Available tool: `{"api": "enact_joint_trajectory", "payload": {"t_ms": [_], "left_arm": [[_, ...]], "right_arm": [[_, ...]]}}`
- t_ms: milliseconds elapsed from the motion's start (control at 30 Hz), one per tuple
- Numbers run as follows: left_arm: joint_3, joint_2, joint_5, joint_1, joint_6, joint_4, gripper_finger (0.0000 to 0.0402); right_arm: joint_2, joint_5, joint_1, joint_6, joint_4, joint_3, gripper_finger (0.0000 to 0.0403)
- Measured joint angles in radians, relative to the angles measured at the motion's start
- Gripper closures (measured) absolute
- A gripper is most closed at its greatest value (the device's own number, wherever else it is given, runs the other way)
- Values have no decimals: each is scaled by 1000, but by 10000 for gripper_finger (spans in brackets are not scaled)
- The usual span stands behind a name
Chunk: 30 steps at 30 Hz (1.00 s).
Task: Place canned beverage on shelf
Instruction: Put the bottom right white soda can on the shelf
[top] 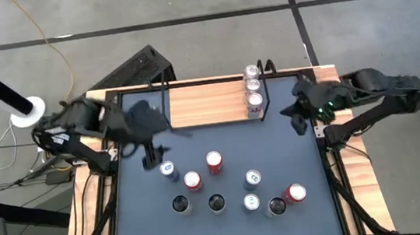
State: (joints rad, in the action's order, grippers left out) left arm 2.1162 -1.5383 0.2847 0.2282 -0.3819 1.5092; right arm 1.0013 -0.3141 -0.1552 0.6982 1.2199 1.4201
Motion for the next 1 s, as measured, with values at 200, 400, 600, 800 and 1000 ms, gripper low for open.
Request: {"api": "enact_joint_trajectory", "payload": {"t_ms": [200, 400, 600, 800, 1000], "left_arm": [[-56, 1, -8, 71, -217, -20, 69], [-147, 1, -41, 125, -315, -102, 69], [-240, -2, -48, 173, -375, -310, 69], [-210, 21, 150, 241, -372, -268, 69], [-199, 138, 338, 332, -395, -213, 69]], "right_arm": [[-5, 0, -151, 9, 16, -4, 403], [39, 0, -249, 1, 36, -3, 403], [108, 2, -340, 24, 30, -3, 384], [179, 51, -450, 120, 41, -3, 283], [267, 230, -529, 269, 102, -2, 172]]}}
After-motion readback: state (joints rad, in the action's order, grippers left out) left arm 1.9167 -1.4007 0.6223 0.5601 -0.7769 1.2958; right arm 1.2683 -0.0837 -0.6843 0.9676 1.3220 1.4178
